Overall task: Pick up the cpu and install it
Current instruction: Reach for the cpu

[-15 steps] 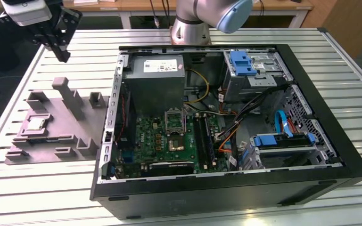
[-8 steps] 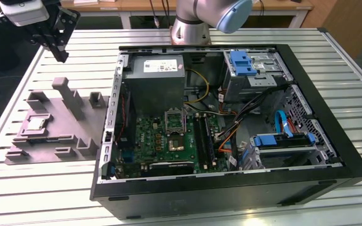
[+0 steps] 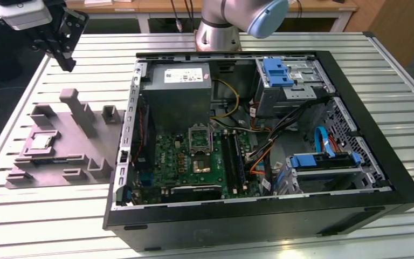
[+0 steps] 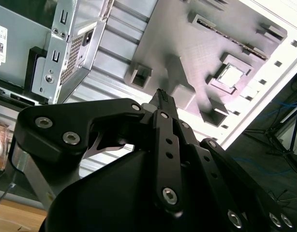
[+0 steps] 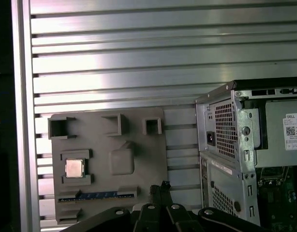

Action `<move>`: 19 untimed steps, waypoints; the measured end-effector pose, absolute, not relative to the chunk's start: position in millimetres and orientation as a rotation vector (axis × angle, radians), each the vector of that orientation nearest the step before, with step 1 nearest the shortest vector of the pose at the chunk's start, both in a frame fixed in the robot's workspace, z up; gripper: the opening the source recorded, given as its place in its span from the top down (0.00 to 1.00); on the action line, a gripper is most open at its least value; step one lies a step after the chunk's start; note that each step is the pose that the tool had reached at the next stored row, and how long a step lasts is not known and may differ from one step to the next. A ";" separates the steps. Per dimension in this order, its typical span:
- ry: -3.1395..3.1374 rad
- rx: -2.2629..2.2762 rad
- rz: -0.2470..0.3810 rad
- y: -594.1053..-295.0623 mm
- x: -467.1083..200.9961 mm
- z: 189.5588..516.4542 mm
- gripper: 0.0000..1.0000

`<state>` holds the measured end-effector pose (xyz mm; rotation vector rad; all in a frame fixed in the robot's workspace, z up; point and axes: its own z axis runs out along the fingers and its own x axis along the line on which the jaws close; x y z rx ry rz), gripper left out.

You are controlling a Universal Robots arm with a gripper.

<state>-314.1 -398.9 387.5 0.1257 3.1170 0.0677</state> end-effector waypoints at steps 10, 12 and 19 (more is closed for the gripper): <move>3.117 0.126 0.068 -398.9 -322.8 387.4 0.89; 3.117 0.126 0.068 -398.9 -326.2 387.4 0.89; 3.117 0.126 0.068 -398.9 -329.8 387.4 0.89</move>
